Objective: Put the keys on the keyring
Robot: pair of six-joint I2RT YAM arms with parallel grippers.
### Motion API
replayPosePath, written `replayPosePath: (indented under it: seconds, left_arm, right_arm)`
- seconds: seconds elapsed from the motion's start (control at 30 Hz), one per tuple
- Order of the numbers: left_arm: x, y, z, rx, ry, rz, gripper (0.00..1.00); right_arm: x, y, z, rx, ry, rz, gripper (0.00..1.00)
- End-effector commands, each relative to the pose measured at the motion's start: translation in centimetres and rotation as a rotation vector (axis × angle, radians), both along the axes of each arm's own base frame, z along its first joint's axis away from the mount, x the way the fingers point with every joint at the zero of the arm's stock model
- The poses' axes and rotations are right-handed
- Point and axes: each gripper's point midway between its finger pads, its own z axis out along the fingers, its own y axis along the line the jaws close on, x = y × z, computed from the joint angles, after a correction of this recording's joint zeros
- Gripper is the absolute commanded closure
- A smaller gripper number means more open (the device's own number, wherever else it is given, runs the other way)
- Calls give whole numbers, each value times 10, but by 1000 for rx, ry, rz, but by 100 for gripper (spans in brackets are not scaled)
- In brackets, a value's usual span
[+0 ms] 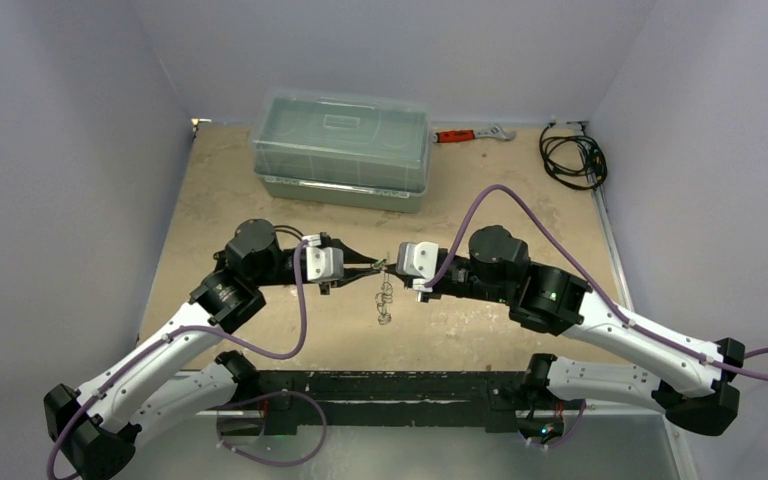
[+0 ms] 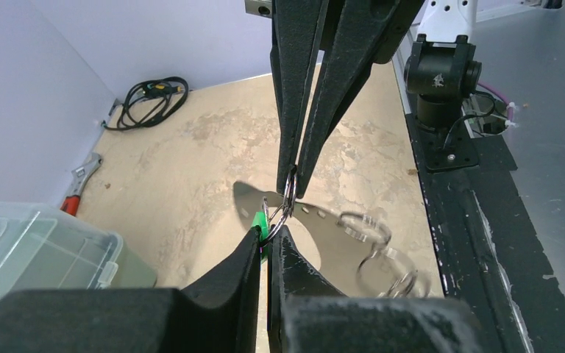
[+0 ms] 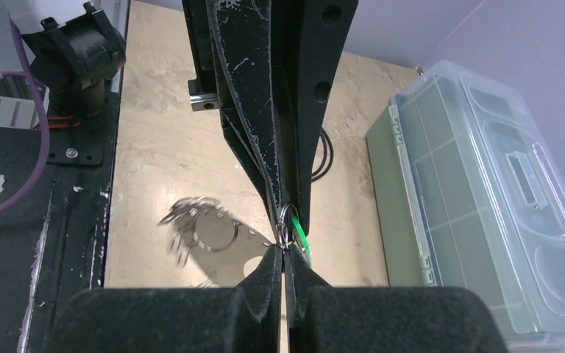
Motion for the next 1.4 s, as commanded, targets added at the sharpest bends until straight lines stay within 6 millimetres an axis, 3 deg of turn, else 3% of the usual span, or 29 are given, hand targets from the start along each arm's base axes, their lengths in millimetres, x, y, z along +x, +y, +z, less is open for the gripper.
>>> replayPosePath:
  seconds: [0.0,0.8,0.83,0.93,1.0,1.1,1.27,1.37]
  left_arm:
    - [-6,-2,13,-45,-36,-40,100]
    - [3,2,9,-23,-37,14,100]
    - [4,2,10,-25,-36,17,90]
    - [5,4,14,-27,-41,35,43]
    - [7,7,18,-37,-59,60,23]
    - [7,12,25,-61,-89,78,20]
    - [3,11,34,-102,-111,61,31]
    - [1,11,37,-109,-128,48,32]
  right_arm:
    - [1,2,27,86,-59,4,100]
    - [12,-6,40,114,-114,-65,100]
    - [12,-5,41,116,-113,-61,100]
    - [10,-3,39,111,-106,-52,100]
    - [10,-3,39,112,-101,-50,100]
    - [9,-2,38,112,-96,-43,100]
    - [6,0,36,111,-89,-23,100]
    - [4,1,33,100,-80,-13,100]
